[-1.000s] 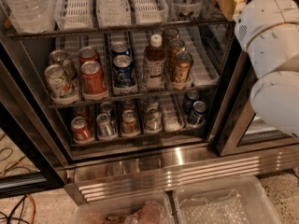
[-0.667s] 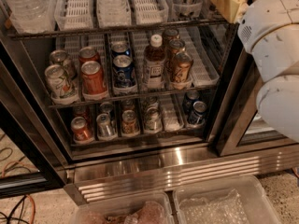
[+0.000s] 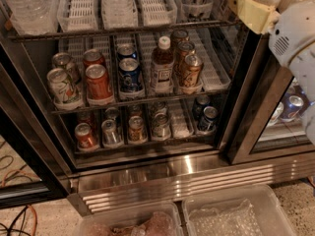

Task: Pick blue plastic bottle from top shelf of fridge

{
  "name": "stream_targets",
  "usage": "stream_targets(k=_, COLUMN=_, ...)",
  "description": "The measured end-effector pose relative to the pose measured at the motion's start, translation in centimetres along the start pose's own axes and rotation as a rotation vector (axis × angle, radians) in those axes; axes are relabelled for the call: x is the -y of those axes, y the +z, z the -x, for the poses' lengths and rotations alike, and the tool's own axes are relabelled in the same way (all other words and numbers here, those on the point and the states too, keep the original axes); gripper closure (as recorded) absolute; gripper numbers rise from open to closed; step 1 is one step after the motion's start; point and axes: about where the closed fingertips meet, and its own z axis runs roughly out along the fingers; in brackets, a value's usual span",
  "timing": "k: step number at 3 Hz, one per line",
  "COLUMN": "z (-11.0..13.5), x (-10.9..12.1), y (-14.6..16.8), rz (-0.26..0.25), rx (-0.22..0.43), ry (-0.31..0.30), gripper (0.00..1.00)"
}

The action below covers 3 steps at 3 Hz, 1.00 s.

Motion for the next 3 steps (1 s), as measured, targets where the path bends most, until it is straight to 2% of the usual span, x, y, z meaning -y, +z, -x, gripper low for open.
stream_targets(k=1, z=-0.8, x=-1.6, y=-1.0, rz=0.083, rx=-0.03, ry=0.015, gripper=1.0)
stream_targets(k=2, z=-1.3, x=-3.0, y=-1.7, rz=0.153, rx=-0.051, ry=0.059, gripper=1.0)
stream_targets(k=3, z=-1.5, x=-3.6, y=-2.2, rz=0.192, rx=-0.062, ry=0.096, gripper=1.0)
